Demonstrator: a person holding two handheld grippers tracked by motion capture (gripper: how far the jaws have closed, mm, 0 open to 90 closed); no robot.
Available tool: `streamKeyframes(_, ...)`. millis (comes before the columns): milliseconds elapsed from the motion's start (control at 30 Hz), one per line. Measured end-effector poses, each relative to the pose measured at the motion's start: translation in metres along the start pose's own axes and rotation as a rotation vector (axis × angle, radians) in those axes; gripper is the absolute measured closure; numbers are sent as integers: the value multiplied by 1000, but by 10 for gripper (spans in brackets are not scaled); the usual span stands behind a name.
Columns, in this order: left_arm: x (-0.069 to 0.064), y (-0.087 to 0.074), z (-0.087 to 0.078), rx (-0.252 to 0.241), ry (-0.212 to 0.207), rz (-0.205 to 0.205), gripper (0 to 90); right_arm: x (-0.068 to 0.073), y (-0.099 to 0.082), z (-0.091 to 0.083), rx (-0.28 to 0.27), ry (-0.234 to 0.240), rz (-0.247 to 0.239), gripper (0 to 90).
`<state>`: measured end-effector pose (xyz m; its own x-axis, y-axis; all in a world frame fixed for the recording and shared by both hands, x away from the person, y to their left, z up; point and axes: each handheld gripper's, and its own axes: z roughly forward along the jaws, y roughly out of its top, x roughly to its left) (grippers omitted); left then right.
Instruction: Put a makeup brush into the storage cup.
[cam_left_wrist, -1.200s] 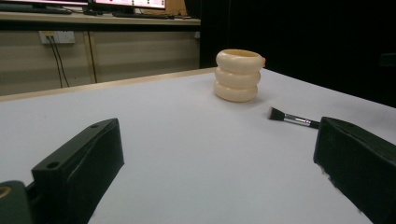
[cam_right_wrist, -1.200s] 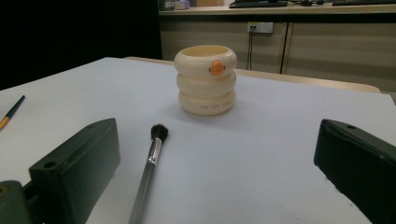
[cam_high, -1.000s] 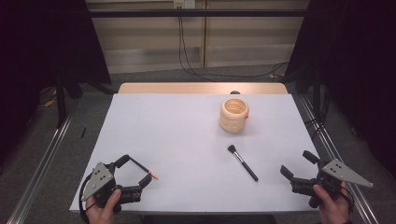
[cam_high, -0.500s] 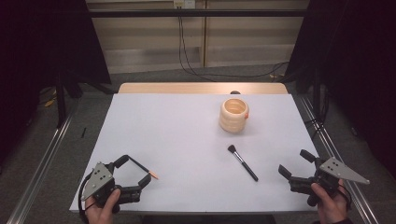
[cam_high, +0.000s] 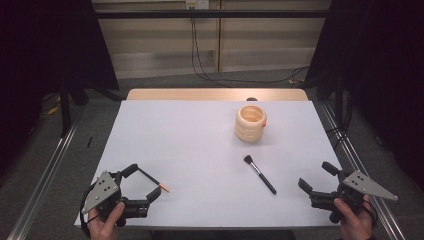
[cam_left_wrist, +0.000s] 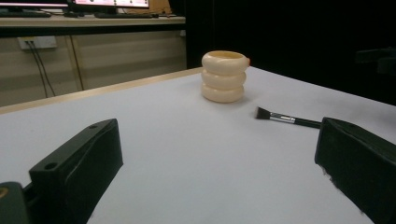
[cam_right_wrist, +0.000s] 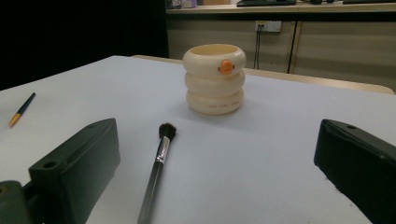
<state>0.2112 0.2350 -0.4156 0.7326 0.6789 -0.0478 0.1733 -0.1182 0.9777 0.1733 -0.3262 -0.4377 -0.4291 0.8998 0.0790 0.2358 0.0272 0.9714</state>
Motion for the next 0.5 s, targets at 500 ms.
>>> streamKeyframes(500, 20, 14, -2, 66, -48, 42, 16, 1, 0, -1, -5, 18, -4, 0)
